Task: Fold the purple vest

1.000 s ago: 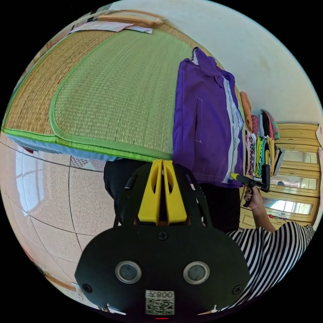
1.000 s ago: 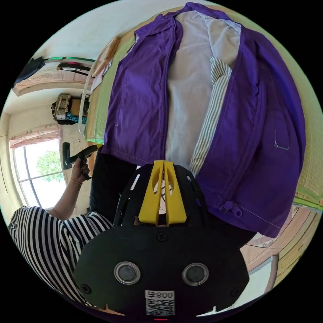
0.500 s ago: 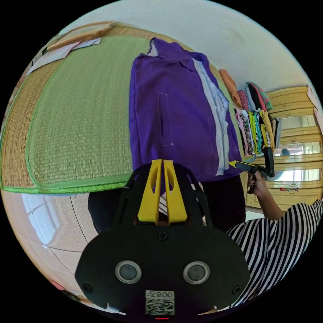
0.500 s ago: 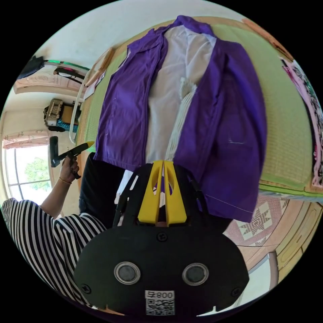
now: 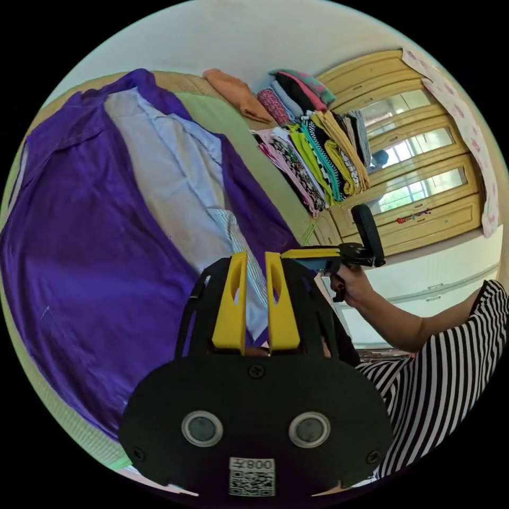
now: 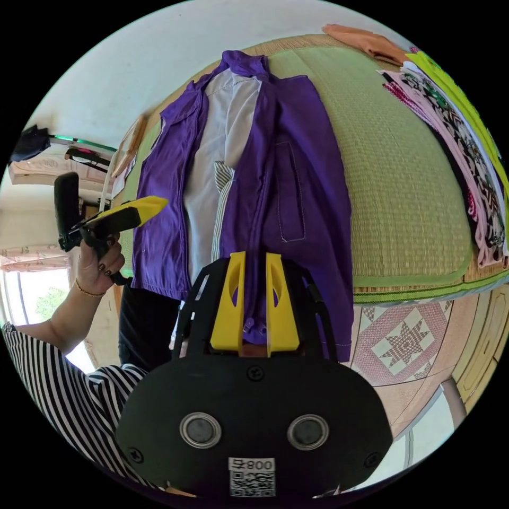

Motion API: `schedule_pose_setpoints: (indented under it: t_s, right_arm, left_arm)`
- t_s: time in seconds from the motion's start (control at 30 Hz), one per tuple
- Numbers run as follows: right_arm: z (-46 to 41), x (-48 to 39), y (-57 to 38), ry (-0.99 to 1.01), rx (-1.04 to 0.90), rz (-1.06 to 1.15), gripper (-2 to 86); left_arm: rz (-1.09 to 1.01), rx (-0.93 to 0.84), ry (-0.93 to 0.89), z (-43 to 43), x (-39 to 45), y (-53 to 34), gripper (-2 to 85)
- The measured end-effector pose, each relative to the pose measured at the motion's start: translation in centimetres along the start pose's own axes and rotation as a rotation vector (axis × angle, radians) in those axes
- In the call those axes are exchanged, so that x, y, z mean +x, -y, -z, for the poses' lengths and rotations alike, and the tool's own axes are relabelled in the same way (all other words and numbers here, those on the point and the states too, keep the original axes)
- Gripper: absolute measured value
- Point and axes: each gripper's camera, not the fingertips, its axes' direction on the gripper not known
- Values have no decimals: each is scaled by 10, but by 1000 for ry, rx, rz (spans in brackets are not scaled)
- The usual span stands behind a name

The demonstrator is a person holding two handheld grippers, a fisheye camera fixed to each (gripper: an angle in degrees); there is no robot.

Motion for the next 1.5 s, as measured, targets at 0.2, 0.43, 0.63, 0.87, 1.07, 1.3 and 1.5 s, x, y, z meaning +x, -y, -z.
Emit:
schedule_pose_setpoints:
  t_s: [0.2, 0.43, 0.63, 0.87, 1.07, 1.3, 1.5]
  right_arm:
    - [-16, 23, -5, 177, -19, 17, 49]
    - [-21, 26, 0, 266, -13, 119, 24]
    - [-24, 27, 12, 316, -27, 195, 26]
    - [-7, 62, 32, 357, 6, 170, 45]
    - [10, 108, 101, 437, 105, 99, 53]
    - [5, 111, 203, 421, 119, 87, 60]
    - [-6, 110, 282, 437, 115, 45, 63]
  left_arm:
    - [-53, -119, -3, -44, 37, 65, 79]
    - [-54, -240, 151, -75, 60, 112, 78]
    - [-40, -242, 247, -65, 69, 132, 25]
    - [106, -36, 149, -14, 51, 121, 9]
    - [286, 76, 28, 12, 14, 98, 8]
    - [378, 112, -55, 21, -14, 90, 13]
    - [337, 129, -54, 29, -17, 100, 41]
